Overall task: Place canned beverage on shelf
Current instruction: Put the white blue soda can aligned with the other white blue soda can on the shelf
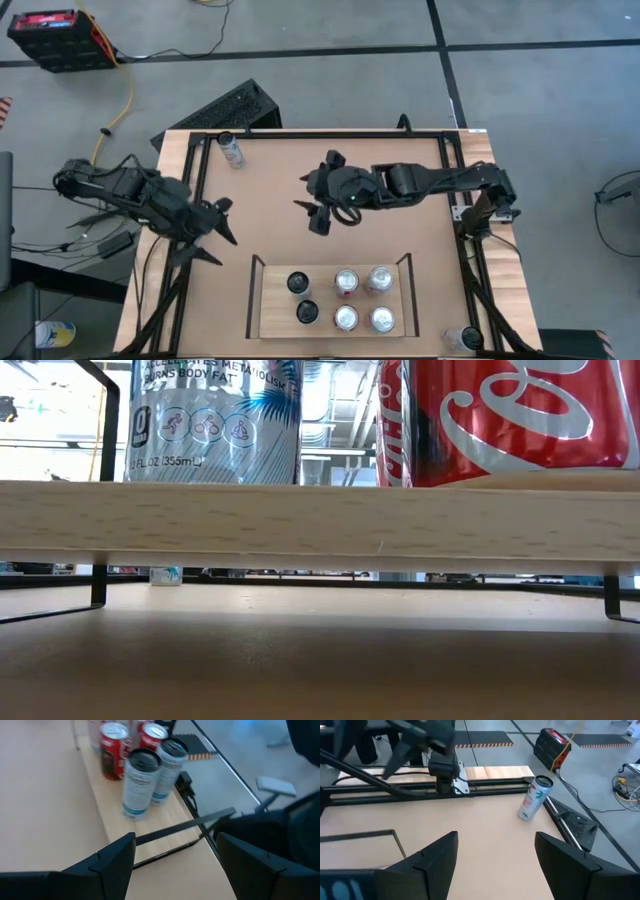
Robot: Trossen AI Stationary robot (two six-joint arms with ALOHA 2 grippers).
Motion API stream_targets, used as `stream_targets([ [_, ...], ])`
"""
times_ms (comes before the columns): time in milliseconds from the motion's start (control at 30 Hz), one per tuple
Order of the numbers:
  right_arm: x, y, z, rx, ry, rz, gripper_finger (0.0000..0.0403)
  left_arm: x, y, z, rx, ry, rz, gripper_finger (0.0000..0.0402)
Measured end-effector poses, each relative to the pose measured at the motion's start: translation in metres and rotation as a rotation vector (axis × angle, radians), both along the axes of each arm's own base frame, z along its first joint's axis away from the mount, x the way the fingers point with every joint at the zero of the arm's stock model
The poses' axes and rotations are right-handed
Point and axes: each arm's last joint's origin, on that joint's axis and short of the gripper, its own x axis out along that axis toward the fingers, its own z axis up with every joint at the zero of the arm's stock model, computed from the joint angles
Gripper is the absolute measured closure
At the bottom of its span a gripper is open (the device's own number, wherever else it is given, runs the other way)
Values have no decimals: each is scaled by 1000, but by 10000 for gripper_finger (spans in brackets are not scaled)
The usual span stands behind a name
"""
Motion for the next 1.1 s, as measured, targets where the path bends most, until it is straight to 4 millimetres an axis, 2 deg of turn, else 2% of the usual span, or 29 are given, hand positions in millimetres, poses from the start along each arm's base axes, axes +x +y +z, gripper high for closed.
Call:
stream_targets([
  [233, -1, -9, 1, -17, 14, -8, 117, 13, -18, -9, 109, 15, -83, 142],
  [333, -2, -11, -1, -24, 35, -9, 117, 20, -22, -12, 171, -7, -103, 156],
  [600, -4, -13, -5, -34, 85, -8, 117, 40, -31, -12, 233, -125, -171, 256],
  [833, -7, -18, -4, -73, 117, 4, 117, 73, -53, -31, 264, -101, -226, 386],
  [1100, -23, -22, 11, -69, 92, -4, 117, 92, -88, -46, 276, -164, -336, 401],
])
